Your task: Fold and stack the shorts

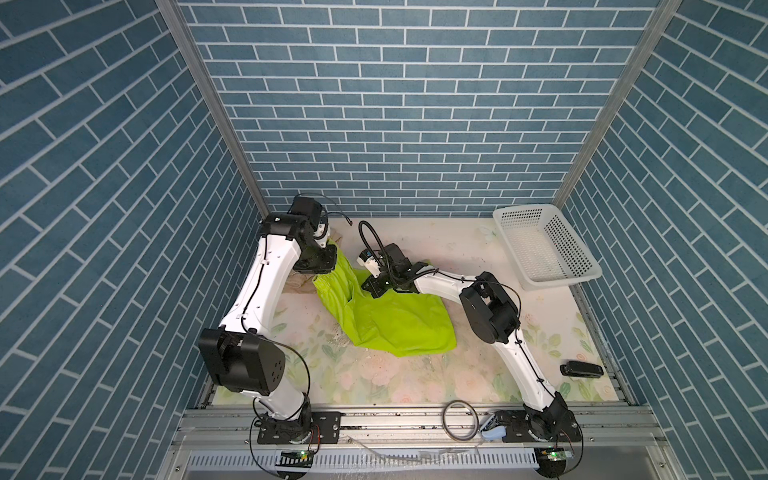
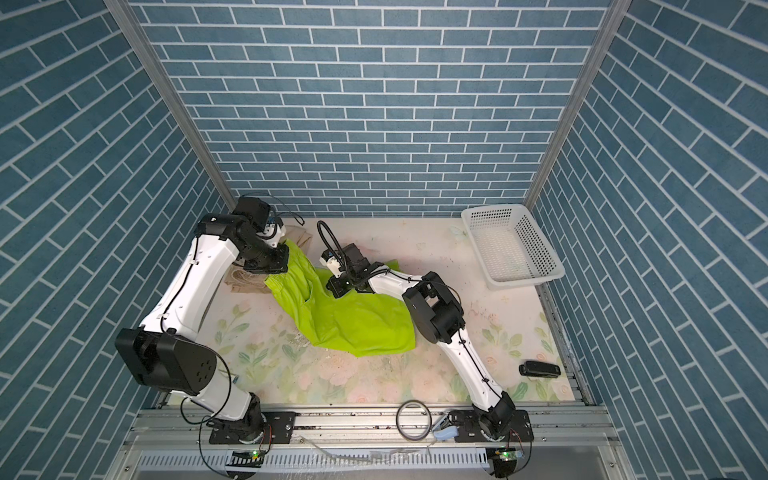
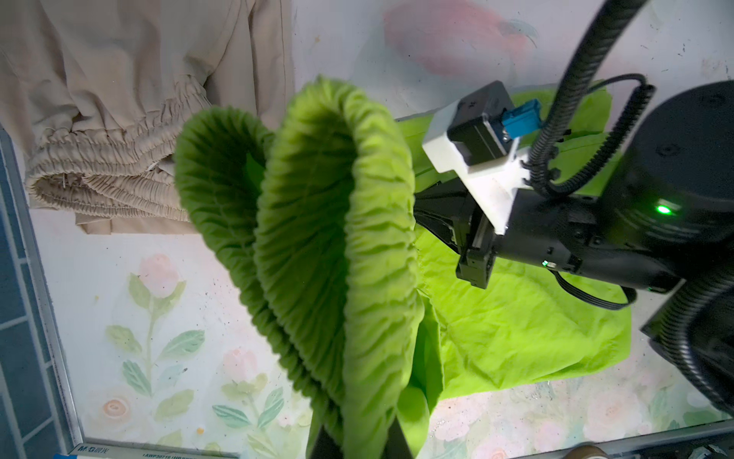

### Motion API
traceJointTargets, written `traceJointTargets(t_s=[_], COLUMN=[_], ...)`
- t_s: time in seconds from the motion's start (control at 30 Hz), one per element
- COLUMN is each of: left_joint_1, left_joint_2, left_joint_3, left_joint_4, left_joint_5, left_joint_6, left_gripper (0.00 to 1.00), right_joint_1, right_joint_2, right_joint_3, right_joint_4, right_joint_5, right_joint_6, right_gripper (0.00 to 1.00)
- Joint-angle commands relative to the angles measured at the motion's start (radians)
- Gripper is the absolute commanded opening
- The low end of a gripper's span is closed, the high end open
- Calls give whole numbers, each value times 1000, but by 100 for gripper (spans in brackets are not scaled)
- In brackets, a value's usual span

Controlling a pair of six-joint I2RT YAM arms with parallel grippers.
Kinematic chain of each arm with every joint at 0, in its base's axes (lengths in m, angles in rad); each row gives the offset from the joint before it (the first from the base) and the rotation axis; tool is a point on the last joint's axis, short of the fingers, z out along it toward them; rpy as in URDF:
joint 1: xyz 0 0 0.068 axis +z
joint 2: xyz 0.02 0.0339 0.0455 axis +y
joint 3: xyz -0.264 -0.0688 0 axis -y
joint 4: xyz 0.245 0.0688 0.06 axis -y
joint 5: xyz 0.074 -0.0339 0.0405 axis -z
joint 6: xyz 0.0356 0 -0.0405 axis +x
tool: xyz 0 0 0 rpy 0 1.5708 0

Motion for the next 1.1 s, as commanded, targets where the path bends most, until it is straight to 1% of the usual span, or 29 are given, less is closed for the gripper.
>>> traceJointTargets(t_s=[0.0,0.13,0.2,0.23,0.33,0.43,0.6,0.77,0.87,0.93,1.0,1.07], left_joint_1=[4,4,4,4,4,4,4,4,4,0,-15,-38], left_joint_2=[-16,-1,13,22,45,55,69,76,76,76,70,68], left_joint_3=[16,34,53,67,104,130,151,139,126,117,110,106], left_joint_4=[7,6,-2,-11,-27,-43,-64,-57,-51,-51,-45,-39], left_joint_5=[-2,-10,-21,-25,-36,-42,-62,-38,-29,-21,-18,-20], left_joint_6=[14,21,28,31,35,44,59,55,49,41,29,16], left_gripper=[0,0,0,0,0,0,0,0,0,0,0,0], right_joint_1=[3,28,58,76,137,166,191,197,196,195,180,152], right_joint_2=[-195,-353,-408,-419,-412,-374,-294,-195,-149,-194,-283,-386], right_joint_3=[-110,-330,-406,-419,-428,-413,-373,-296,-259,-289,-377,-480], right_joint_4=[-5,19,25,16,-12,-28,-32,-24,-16,38,148,236], right_joint_5=[-13,-81,-100,-104,-101,-120,-120,-83,-86,-89,-79,-79], right_joint_6=[-79,-111,-118,-126,-149,-149,-148,-143,-143,-122,-67,-11], right_gripper=[8,7,5,4,0,0,0,0,0,0,1,4])
